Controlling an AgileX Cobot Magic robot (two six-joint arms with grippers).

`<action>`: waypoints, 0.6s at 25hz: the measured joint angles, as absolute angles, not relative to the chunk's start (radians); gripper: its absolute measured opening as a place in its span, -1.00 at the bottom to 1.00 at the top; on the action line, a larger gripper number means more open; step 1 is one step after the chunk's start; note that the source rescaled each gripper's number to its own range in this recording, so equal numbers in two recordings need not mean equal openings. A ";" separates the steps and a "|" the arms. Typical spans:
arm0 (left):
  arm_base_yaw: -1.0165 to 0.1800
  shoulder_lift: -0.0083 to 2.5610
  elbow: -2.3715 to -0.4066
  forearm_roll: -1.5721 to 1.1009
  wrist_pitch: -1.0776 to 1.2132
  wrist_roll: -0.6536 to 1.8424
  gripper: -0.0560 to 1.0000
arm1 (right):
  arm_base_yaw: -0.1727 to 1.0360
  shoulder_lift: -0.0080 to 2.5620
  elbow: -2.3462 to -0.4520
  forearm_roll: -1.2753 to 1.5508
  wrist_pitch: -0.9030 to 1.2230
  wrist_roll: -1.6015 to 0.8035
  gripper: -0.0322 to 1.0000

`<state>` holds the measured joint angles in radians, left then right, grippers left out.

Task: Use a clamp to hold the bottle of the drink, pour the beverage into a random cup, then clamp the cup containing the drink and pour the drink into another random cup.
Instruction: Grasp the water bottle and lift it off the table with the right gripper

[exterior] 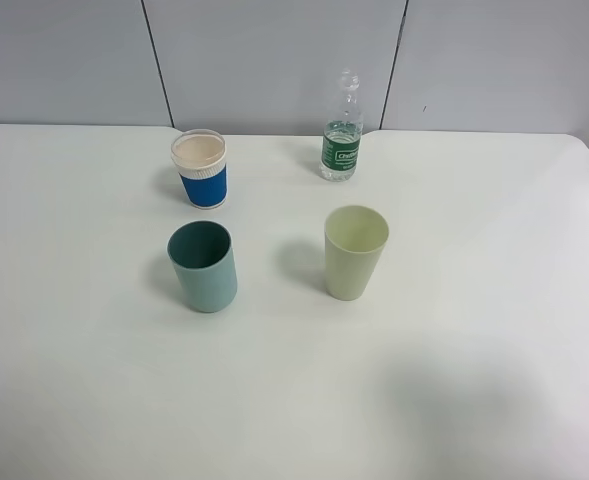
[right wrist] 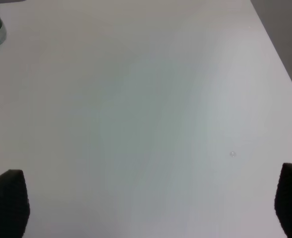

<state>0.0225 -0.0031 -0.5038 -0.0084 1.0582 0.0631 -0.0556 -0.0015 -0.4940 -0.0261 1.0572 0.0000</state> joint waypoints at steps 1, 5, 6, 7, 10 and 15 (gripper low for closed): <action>0.023 -0.003 -0.504 -0.008 1.058 0.063 1.00 | -0.056 -0.001 -0.494 -0.026 1.057 0.000 1.00; 0.023 -0.003 -0.504 -0.008 1.058 0.063 1.00 | -0.056 -0.001 -0.494 -0.026 1.057 0.000 1.00; 0.023 -0.003 -0.504 -0.008 1.058 0.063 1.00 | -0.056 -0.001 -0.494 -0.026 1.057 0.000 1.00; 0.023 -0.003 -0.504 -0.008 1.058 0.063 1.00 | -0.056 -0.001 -0.494 -0.026 1.057 0.000 1.00; 0.023 -0.003 -0.504 -0.008 1.058 0.063 1.00 | -0.056 -0.001 -0.494 -0.026 1.057 0.000 1.00; 0.023 -0.003 -0.504 -0.008 1.058 0.063 1.00 | -0.056 -0.001 -0.494 -0.026 1.057 0.000 1.00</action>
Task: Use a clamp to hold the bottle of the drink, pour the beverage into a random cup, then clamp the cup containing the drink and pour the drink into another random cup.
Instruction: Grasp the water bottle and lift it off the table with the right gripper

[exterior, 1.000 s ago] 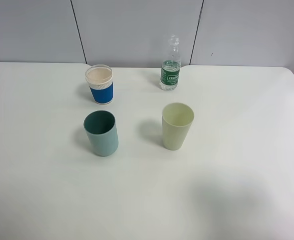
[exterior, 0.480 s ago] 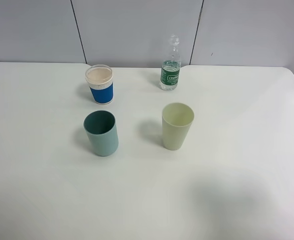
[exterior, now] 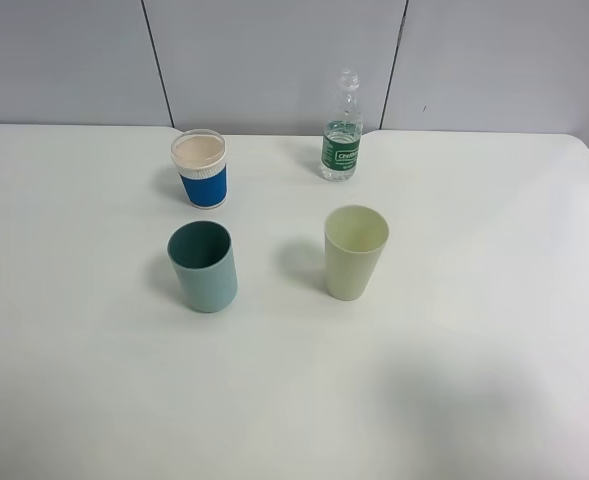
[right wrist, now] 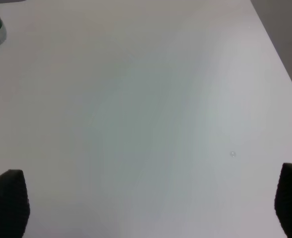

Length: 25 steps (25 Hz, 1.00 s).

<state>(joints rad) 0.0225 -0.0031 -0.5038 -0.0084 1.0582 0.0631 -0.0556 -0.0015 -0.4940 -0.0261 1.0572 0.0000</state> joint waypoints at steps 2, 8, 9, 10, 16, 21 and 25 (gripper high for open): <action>0.023 -0.003 -0.504 -0.008 1.058 0.063 1.00 | -0.056 -0.001 -0.494 -0.026 1.057 0.000 1.00; 0.023 -0.003 -0.504 -0.008 1.058 0.063 1.00 | -0.056 -0.001 -0.494 -0.026 1.057 0.000 1.00; 0.023 -0.003 -0.504 -0.008 1.058 0.063 1.00 | -0.056 -0.001 -0.494 -0.026 1.057 0.000 1.00; 0.023 -0.003 -0.504 -0.008 1.058 0.063 1.00 | -0.056 -0.001 -0.494 -0.026 1.057 0.000 1.00; 0.023 -0.003 -0.504 -0.008 1.058 0.063 1.00 | -0.056 -0.001 -0.494 -0.026 1.057 0.000 1.00; 0.023 -0.003 -0.504 -0.008 1.058 0.063 1.00 | -0.056 -0.001 -0.494 -0.026 1.057 0.000 1.00; 0.023 -0.003 -0.504 -0.008 1.058 0.063 1.00 | -0.056 -0.001 -0.494 -0.026 1.057 0.000 1.00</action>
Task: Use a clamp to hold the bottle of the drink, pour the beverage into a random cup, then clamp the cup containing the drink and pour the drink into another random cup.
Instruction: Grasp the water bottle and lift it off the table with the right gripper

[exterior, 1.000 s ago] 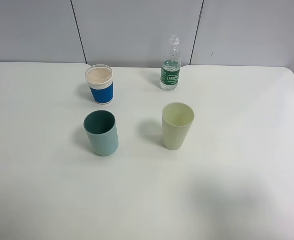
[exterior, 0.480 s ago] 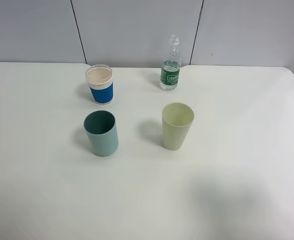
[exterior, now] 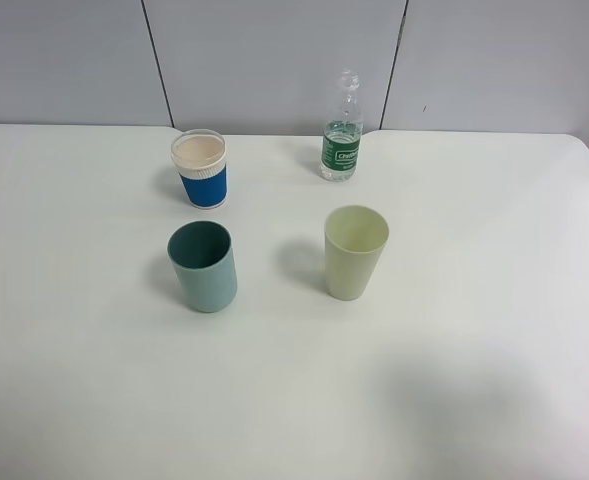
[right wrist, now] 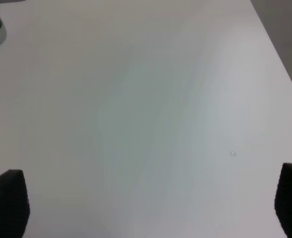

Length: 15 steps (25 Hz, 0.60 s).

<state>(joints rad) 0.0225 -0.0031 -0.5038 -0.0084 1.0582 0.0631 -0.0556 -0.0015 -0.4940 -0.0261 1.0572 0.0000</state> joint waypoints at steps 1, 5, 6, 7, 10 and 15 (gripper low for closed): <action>0.023 -0.003 -0.504 -0.008 1.058 0.063 1.00 | -0.056 -0.001 -0.494 -0.026 1.057 0.000 1.00; 0.023 -0.003 -0.504 -0.008 1.058 0.063 1.00 | -0.056 -0.001 -0.494 -0.026 1.057 0.000 1.00; 0.023 -0.003 -0.504 -0.008 1.058 0.063 1.00 | -0.056 -0.001 -0.494 -0.026 1.057 0.000 0.99; 0.023 -0.003 -0.504 -0.008 1.058 0.063 1.00 | -0.056 -0.001 -0.494 -0.024 1.057 0.000 0.98; 0.023 -0.003 -0.504 -0.008 1.058 0.063 1.00 | -0.056 -0.001 -0.494 -0.019 1.057 0.000 0.97; 0.023 -0.003 -0.504 -0.008 1.058 0.063 1.00 | -0.056 0.030 -0.545 -0.019 1.025 0.020 0.95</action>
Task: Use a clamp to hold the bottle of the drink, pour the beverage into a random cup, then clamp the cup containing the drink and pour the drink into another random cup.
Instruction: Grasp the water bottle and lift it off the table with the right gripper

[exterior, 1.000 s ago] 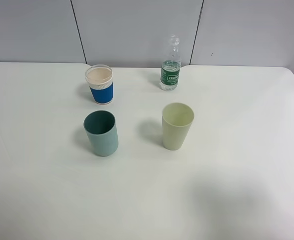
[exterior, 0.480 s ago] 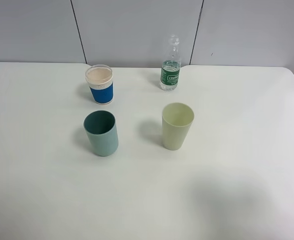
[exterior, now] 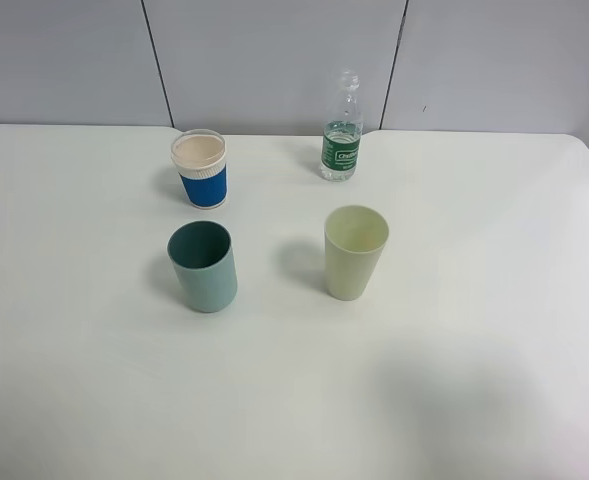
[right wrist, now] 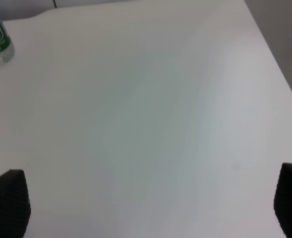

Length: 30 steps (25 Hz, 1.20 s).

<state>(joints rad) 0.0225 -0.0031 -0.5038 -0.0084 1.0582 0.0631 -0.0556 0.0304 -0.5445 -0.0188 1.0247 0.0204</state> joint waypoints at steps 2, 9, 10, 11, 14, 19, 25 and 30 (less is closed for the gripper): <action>0.023 -0.003 -0.504 -0.008 1.058 0.063 1.00 | -0.056 0.070 -0.566 -0.020 1.000 0.020 0.95; 0.023 -0.003 -0.504 -0.008 1.058 0.063 1.00 | -0.056 0.260 -0.576 -0.033 0.883 0.019 0.95; 0.023 -0.003 -0.504 -0.008 1.058 0.063 1.00 | -0.056 0.293 -0.576 -0.037 0.852 0.018 0.95; 0.023 -0.003 -0.504 -0.008 1.058 0.063 1.00 | -0.056 0.320 -0.576 -0.044 0.825 0.016 0.95; 0.023 -0.003 -0.504 -0.008 1.058 0.063 1.00 | -0.056 0.418 -0.576 -0.054 0.723 0.016 0.95; 0.023 -0.003 -0.504 -0.008 1.058 0.063 1.00 | -0.056 0.577 -0.576 -0.056 0.573 0.015 0.95; 0.023 -0.003 -0.504 -0.008 1.058 0.063 1.00 | -0.056 0.807 -0.576 -0.058 0.457 0.000 0.95; 0.023 -0.003 -0.504 -0.008 1.058 0.063 1.00 | -0.056 0.993 -0.576 -0.055 0.343 0.000 0.95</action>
